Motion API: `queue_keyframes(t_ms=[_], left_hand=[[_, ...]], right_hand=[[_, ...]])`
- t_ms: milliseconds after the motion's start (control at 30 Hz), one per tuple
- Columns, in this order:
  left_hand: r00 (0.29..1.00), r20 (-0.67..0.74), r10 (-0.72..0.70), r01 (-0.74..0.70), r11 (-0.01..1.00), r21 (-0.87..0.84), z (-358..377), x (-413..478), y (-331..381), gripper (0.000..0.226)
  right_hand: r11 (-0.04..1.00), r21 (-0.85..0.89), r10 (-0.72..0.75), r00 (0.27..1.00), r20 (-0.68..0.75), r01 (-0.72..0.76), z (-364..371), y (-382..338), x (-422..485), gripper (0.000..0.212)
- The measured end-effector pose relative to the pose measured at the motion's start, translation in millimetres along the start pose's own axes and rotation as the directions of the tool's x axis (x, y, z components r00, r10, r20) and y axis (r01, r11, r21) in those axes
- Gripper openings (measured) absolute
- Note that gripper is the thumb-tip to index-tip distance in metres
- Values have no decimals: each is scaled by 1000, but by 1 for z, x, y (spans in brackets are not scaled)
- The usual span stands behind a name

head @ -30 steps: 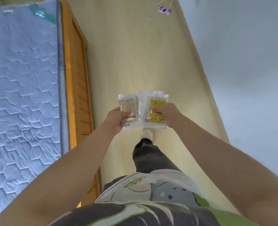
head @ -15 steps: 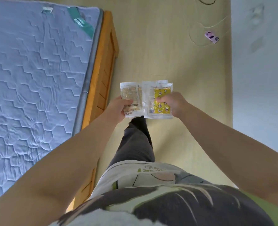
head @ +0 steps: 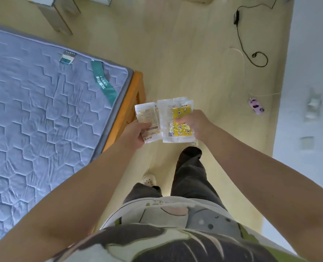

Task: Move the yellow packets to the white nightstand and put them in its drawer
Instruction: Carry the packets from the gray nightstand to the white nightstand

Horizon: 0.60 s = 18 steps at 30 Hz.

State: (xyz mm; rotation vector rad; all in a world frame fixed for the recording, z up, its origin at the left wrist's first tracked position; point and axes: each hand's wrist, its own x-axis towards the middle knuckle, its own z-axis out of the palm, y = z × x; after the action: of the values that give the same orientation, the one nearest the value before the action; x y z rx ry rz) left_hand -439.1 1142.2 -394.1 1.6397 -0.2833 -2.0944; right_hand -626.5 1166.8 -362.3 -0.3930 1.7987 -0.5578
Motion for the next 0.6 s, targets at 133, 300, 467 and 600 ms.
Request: queue_keyframes(t_ms=[133, 300, 467, 600], left_hand=[[998, -62, 23, -33, 985, -169, 34, 44, 48, 34], [983, -165, 85, -138, 929, -344, 51, 72, 100, 26], [936, -341, 91, -269, 808, -524, 21, 86, 144, 24], [892, -447, 71, -372, 679, -634, -22, 102, 185, 27]], right_hand=[[990, -117, -69, 992, 102, 81, -6, -86, 66, 38], [913, -372, -93, 972, 214, 169, 21, -181, 118, 38], [810, -525, -42, 920, 390, 260, 91, -247, 149, 43], [715, -583, -39, 855, 517, 386, 174, -296, 173, 59]])
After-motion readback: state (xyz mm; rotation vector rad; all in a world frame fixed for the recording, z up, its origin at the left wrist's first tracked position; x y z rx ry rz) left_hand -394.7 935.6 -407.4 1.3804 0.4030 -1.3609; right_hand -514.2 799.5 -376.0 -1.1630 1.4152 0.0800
